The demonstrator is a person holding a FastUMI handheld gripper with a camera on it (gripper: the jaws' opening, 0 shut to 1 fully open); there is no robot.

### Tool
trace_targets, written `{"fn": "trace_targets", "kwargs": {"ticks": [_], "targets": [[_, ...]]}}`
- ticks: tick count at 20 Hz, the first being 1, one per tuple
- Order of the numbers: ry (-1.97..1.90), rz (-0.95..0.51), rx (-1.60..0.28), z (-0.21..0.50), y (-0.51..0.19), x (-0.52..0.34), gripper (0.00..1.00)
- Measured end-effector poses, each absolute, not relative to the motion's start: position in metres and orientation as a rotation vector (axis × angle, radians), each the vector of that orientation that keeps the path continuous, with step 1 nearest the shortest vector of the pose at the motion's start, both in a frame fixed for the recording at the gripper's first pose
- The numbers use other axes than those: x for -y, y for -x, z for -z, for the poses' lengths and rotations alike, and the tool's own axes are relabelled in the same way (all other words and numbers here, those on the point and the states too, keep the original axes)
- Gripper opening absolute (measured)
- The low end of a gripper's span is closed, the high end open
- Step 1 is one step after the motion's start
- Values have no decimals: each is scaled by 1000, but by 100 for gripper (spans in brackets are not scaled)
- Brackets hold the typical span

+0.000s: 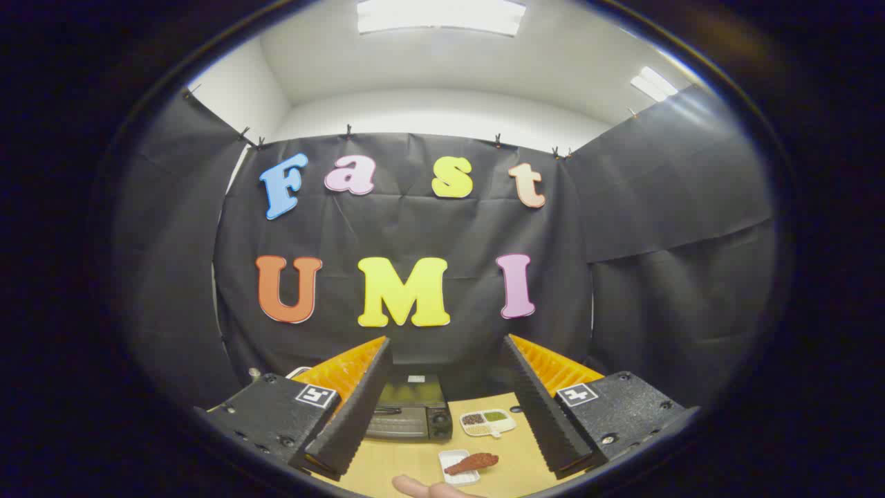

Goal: Open the toaster oven, put the food inside, and close the toaster oven door.

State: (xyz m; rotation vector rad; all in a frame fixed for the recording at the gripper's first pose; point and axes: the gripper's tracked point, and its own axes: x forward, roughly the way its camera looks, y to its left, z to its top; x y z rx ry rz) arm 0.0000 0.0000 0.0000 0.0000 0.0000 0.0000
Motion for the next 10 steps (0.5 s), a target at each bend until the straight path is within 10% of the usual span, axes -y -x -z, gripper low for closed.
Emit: {"fn": "trace_targets", "kwargs": {"ticks": [10], "targets": [[8,10,8,2,2,-2,100]]}}
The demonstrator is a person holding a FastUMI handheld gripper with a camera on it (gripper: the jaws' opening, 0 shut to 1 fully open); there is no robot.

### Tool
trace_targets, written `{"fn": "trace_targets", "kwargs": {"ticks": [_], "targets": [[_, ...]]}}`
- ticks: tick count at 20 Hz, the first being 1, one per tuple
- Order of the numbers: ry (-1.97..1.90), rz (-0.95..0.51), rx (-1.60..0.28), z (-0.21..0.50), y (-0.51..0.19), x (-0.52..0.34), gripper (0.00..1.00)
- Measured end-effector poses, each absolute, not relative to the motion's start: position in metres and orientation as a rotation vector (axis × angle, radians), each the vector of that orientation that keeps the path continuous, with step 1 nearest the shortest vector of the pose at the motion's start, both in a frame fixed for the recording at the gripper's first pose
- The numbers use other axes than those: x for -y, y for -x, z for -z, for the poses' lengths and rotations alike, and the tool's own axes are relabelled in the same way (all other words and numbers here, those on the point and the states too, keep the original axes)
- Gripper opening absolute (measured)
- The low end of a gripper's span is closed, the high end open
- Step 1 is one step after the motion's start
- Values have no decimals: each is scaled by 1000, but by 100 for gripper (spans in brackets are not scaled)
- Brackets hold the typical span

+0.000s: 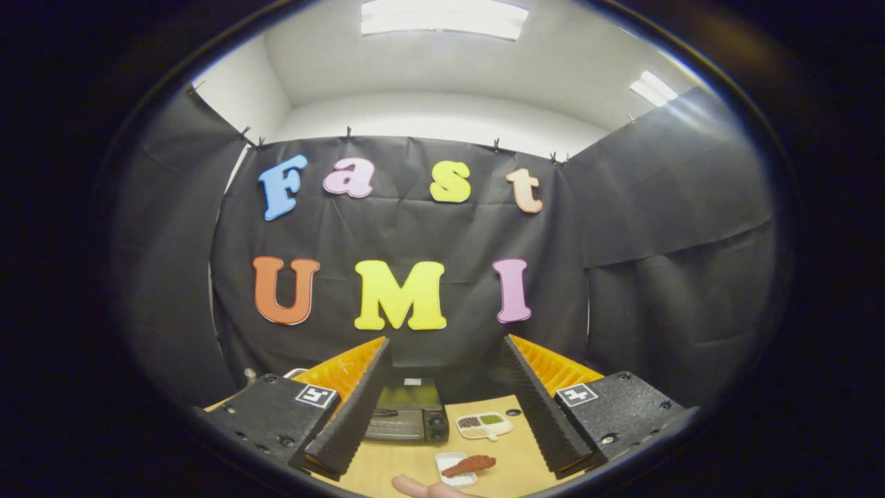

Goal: Open the toaster oven, put the food inside, and close the toaster oven door.

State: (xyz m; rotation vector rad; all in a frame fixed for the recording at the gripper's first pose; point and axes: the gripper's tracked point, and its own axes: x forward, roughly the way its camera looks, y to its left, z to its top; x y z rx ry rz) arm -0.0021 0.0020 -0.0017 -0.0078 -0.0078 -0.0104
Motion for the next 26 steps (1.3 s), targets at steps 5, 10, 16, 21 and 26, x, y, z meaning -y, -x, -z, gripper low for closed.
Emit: {"fn": "trace_targets", "kwargs": {"ticks": [5,10,16,21,26], "targets": [[-9,17,7,9,1,-9,100],[-39,-1,-40,48,-31,-33,100],[-73,-72,-203,126,-115,-78,100],[-25,-113,-335,191,-179,-111,100],[12,-105,-476,256,-216,-137,100]]}}
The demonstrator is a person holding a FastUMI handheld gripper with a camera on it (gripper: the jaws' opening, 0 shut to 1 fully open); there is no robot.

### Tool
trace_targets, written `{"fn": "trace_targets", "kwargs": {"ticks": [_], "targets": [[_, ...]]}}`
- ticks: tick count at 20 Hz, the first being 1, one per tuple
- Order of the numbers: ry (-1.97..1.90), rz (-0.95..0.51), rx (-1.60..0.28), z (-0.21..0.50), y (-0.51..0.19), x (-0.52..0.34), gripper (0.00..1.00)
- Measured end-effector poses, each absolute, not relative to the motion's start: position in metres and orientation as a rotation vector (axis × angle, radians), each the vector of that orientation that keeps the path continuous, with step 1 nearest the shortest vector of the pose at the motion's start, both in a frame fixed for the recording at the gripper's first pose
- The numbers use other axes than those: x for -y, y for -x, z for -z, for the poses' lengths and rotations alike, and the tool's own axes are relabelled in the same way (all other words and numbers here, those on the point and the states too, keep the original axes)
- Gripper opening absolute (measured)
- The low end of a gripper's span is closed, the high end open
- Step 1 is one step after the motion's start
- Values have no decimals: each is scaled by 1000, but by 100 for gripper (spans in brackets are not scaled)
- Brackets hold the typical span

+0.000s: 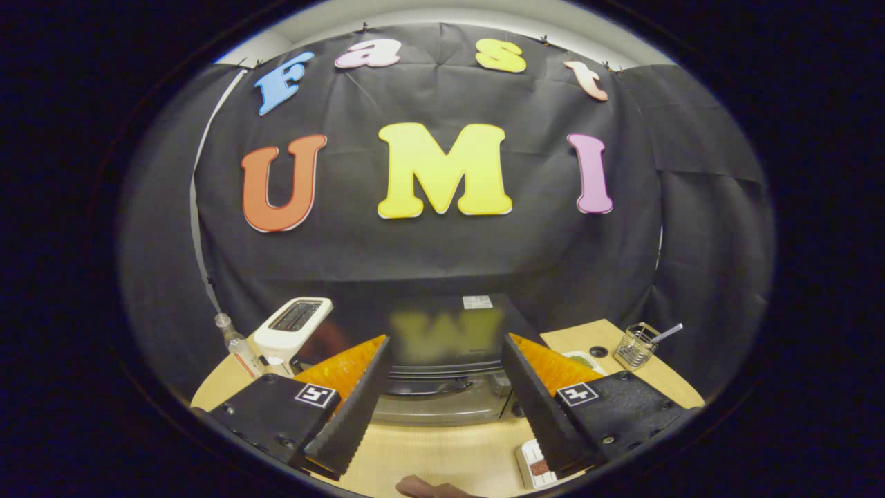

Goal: Open the toaster oven, put the food inside, and close the toaster oven door.

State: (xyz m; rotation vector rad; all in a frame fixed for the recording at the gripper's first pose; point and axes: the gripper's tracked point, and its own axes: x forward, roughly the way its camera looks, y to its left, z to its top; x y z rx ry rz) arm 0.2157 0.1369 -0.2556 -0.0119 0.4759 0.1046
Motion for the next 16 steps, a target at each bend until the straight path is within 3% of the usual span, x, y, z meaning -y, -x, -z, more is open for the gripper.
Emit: {"fn": "trace_targets", "kwargs": {"ticks": [4,16], "targets": [[53,-100,-616,304,-226,-149,100],[59,-206,-663,310,-229,-159,99]]}}
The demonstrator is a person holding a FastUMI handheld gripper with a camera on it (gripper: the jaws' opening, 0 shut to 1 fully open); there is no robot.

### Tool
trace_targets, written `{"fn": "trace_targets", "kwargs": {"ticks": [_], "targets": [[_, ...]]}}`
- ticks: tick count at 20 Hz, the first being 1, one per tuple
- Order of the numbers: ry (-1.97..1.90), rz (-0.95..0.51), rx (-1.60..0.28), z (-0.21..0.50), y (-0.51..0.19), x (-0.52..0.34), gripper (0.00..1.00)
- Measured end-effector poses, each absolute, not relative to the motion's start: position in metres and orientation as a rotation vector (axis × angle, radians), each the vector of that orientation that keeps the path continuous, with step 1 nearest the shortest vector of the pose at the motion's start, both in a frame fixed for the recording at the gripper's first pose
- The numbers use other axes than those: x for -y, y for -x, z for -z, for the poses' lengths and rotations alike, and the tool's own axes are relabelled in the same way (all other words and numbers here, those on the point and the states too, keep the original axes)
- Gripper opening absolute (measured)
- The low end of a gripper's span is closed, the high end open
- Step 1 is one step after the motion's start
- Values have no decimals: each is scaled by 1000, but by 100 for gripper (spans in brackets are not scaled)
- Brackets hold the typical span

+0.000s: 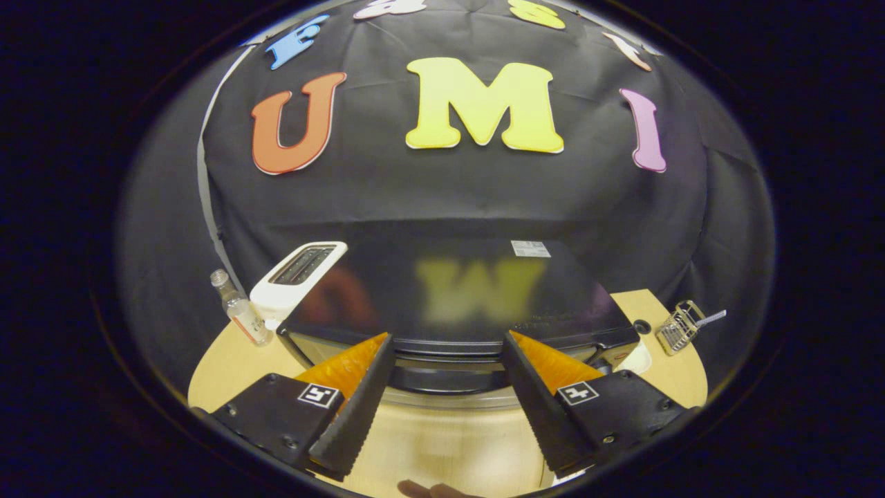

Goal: Open the toaster oven, put the food inside, and close the toaster oven door.

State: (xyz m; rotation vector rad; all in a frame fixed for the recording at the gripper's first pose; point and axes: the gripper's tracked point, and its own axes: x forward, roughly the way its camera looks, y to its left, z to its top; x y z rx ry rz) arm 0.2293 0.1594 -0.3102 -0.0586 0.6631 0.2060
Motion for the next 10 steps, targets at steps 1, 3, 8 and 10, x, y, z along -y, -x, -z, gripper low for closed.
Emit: {"fn": "trace_targets", "kwargs": {"ticks": [1,3,8,10], "targets": [[66,-209,-664,310,-225,-159,100],[72,-204,-665,310,-214,-158,100],[98,-203,-669,312,-186,-153,100],[109,-204,-659,314,-176,-151,100]]}}
